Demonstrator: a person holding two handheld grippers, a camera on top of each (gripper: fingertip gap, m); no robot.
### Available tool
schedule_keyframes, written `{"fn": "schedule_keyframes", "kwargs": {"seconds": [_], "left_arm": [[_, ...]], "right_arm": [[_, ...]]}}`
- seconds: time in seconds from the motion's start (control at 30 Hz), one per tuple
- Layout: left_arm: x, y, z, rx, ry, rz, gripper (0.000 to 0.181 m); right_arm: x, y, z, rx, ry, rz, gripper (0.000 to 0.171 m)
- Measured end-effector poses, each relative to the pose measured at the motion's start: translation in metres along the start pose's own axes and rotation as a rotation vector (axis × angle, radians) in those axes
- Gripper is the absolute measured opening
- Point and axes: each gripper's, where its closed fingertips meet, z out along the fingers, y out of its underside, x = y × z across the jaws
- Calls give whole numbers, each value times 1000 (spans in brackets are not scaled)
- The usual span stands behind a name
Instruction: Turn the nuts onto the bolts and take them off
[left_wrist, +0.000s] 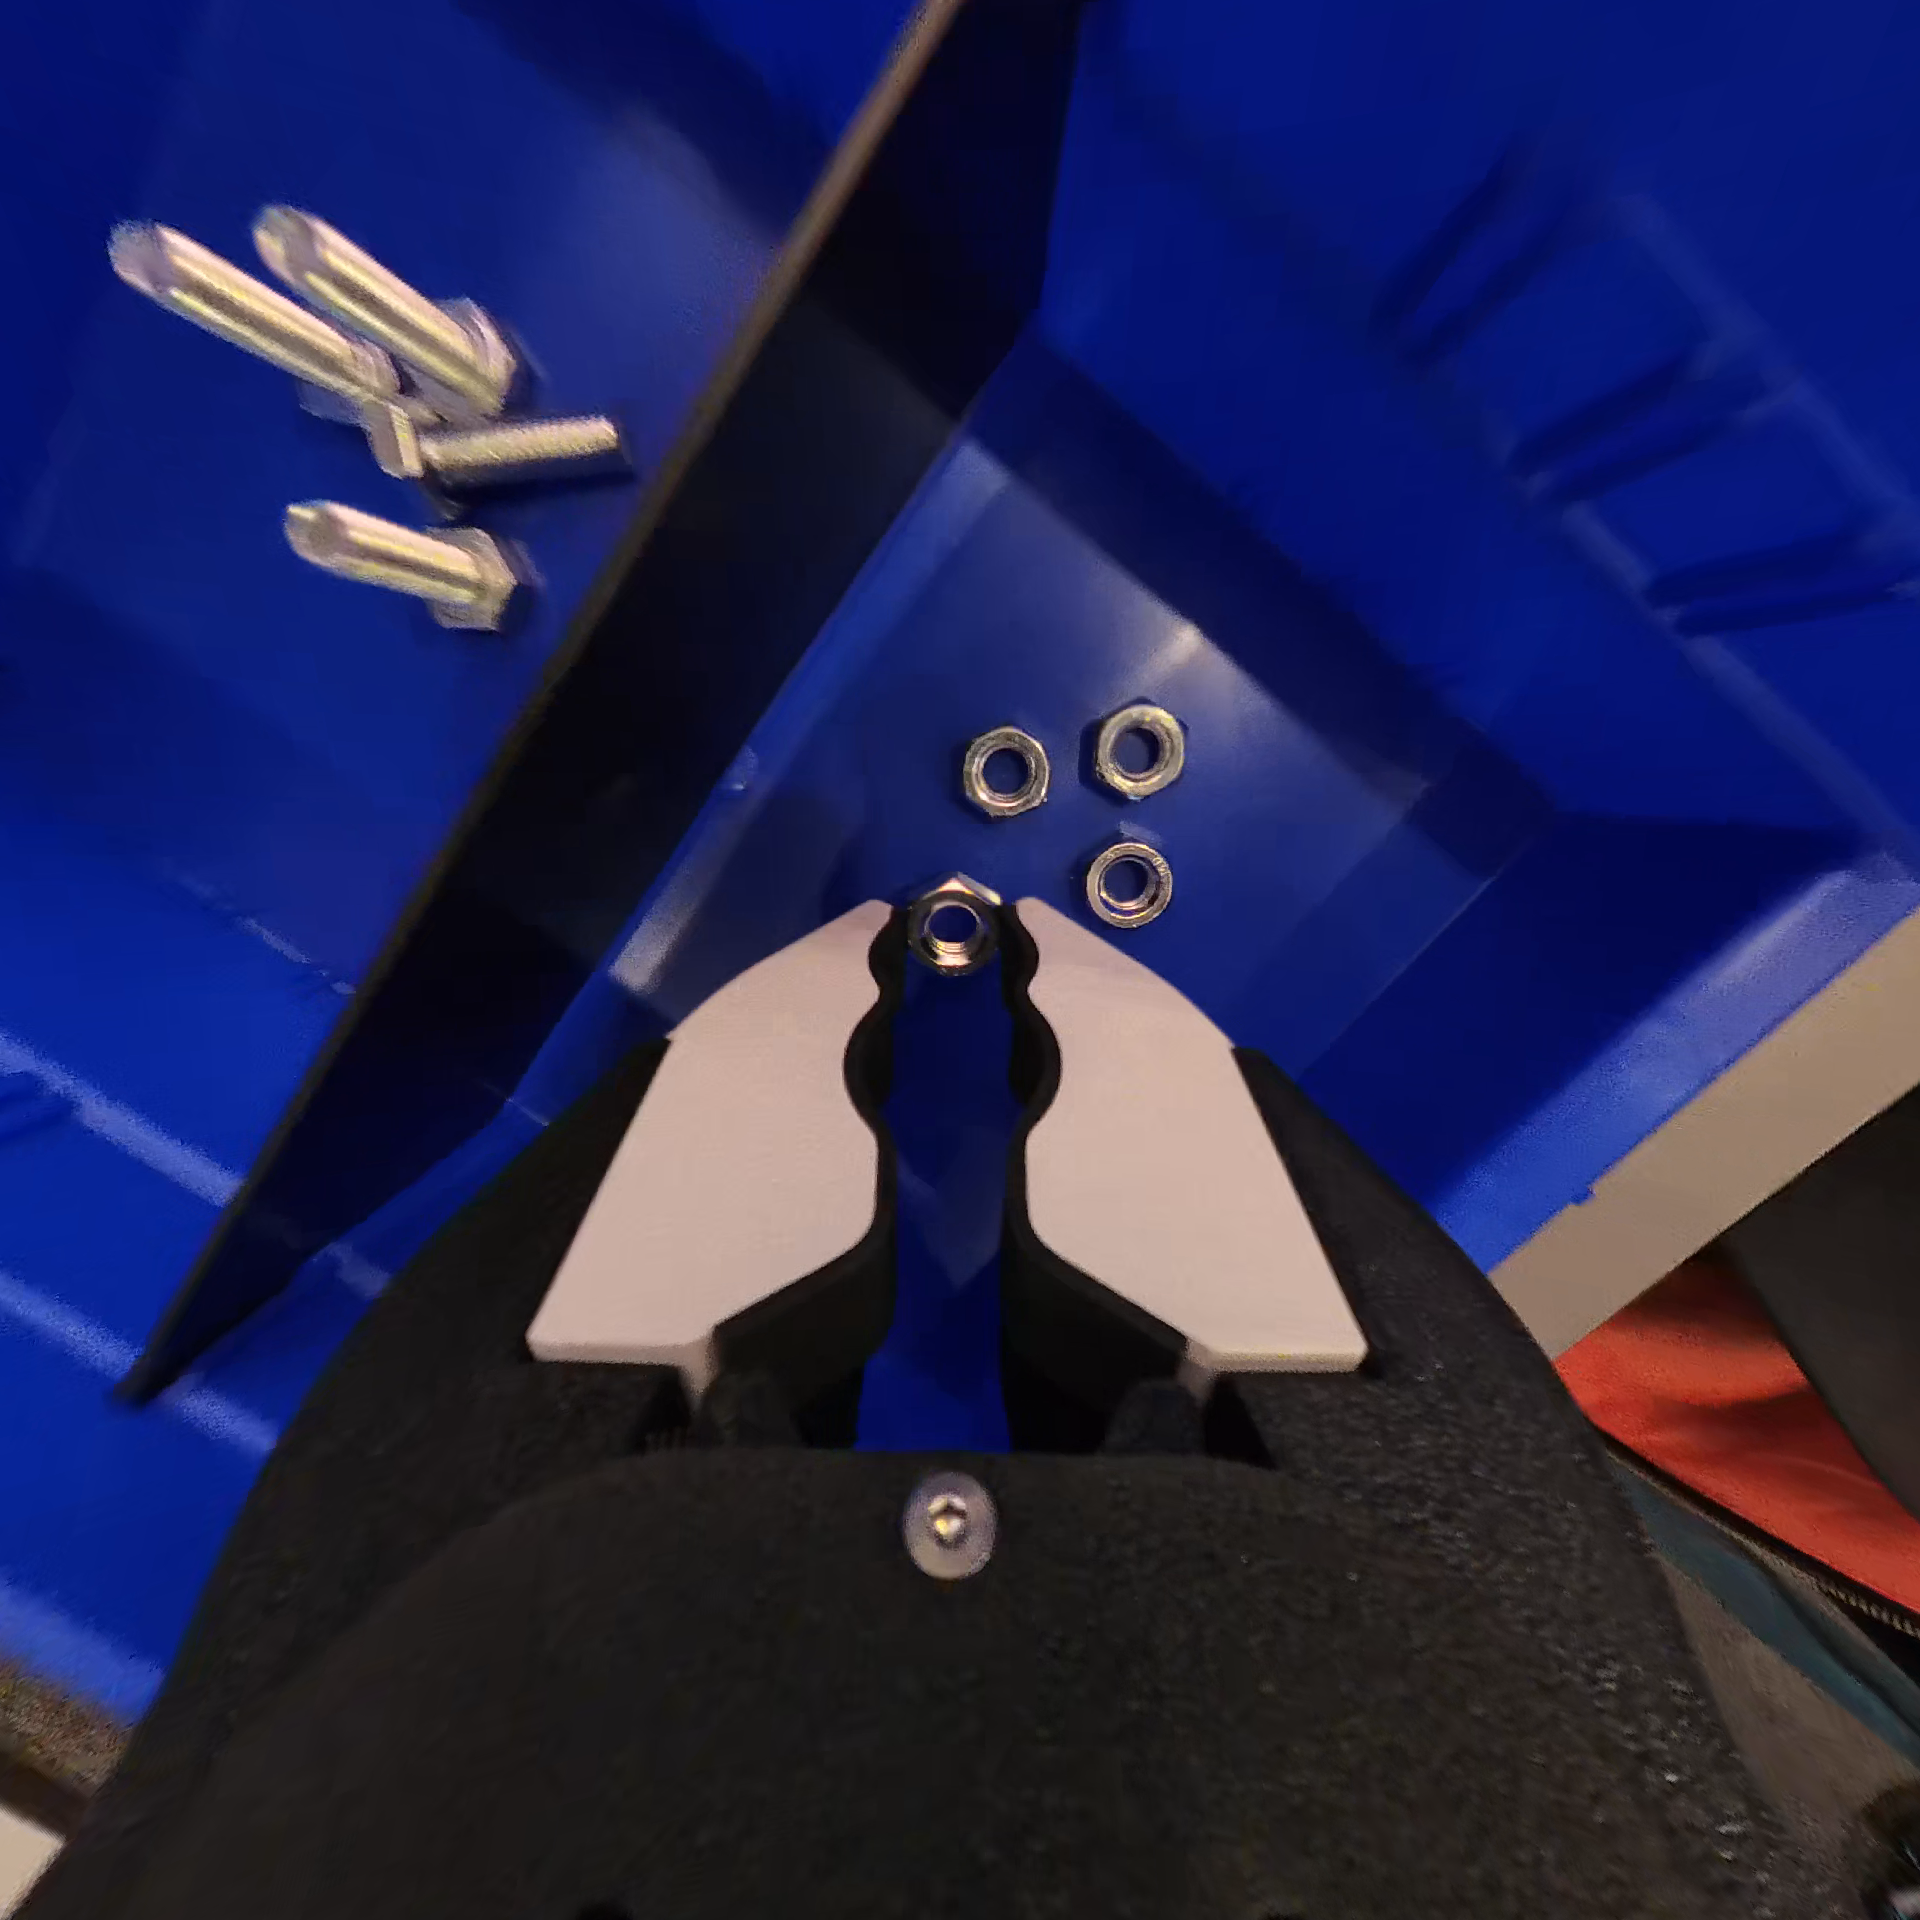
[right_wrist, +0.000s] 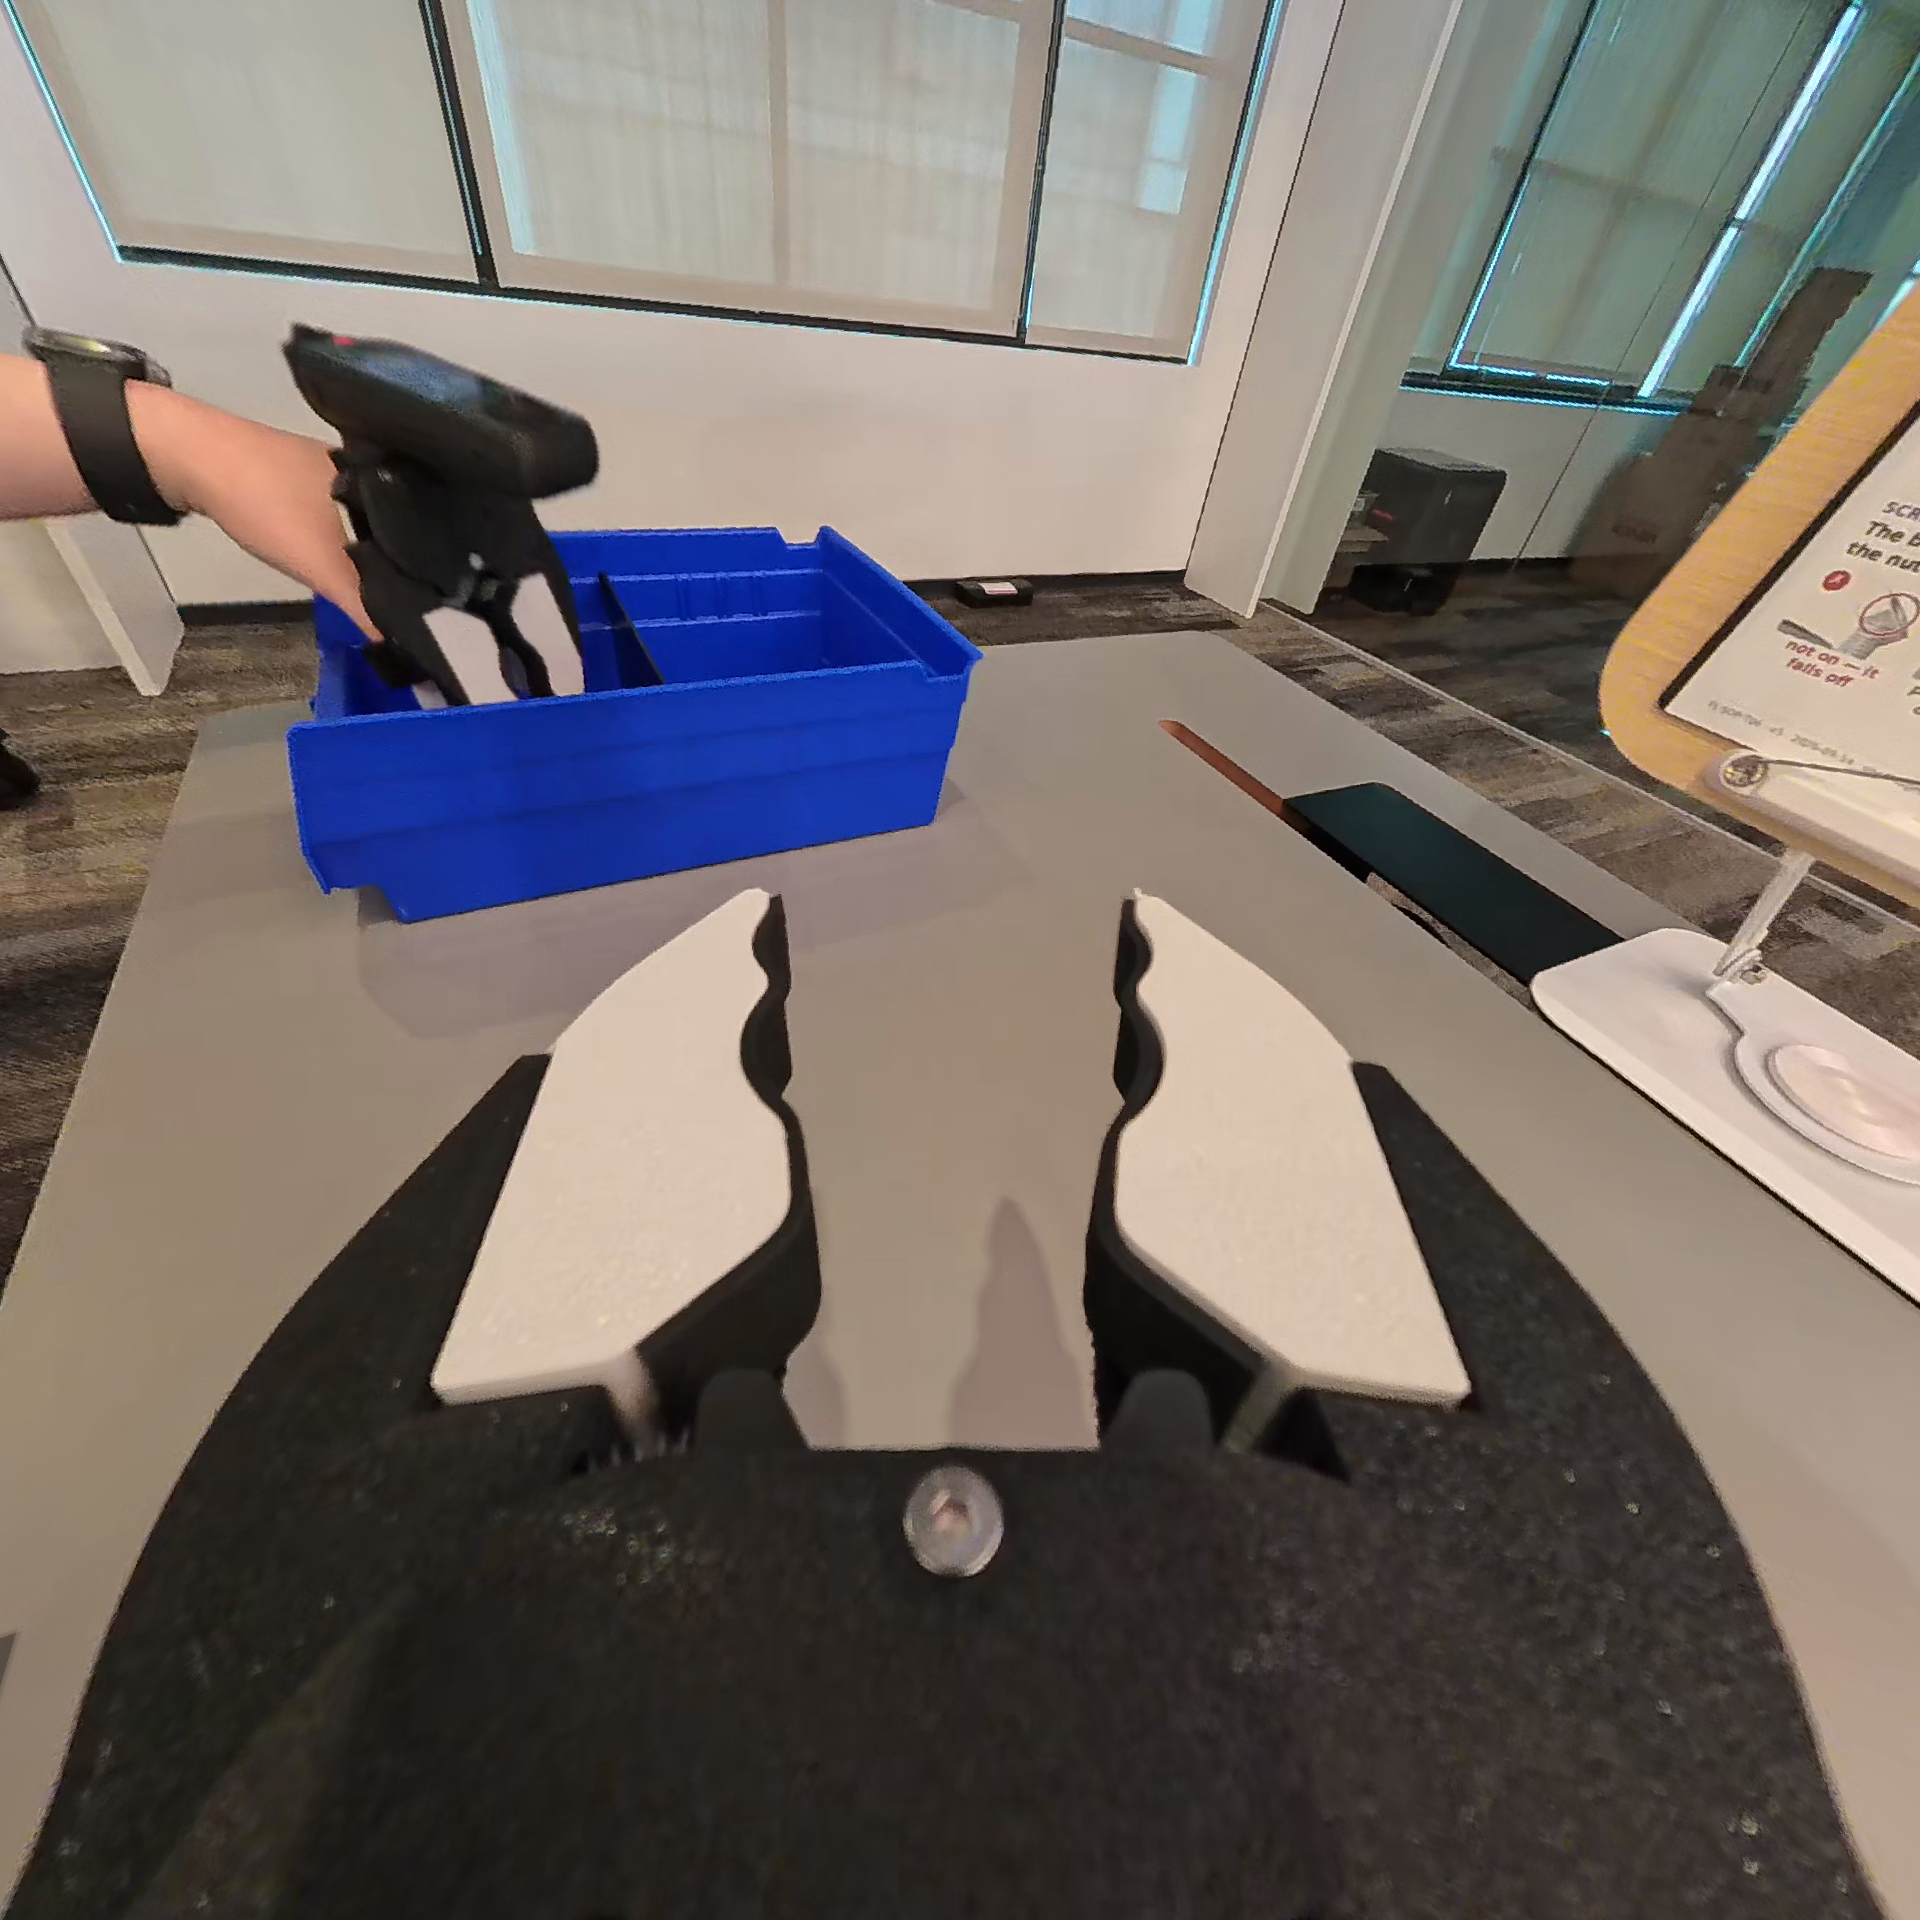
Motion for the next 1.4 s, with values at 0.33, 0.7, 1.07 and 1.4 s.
{"fn": "schedule_keyframes", "kwargs": {"seconds": [0.33,0.7,1.07,1.4], "left_arm": [[32,-135,-138,275,-159,180,17],[141,-250,34,122,144,407,17],[132,-248,81,-26,153,428,17],[133,-243,92,-34,162,430,17]], "right_arm": [[37,9,-32,15,107,-31,59],[91,52,-84,8,274,4,54],[98,73,-88,-18,292,40,54],[98,69,-91,-6,295,37,54]]}}
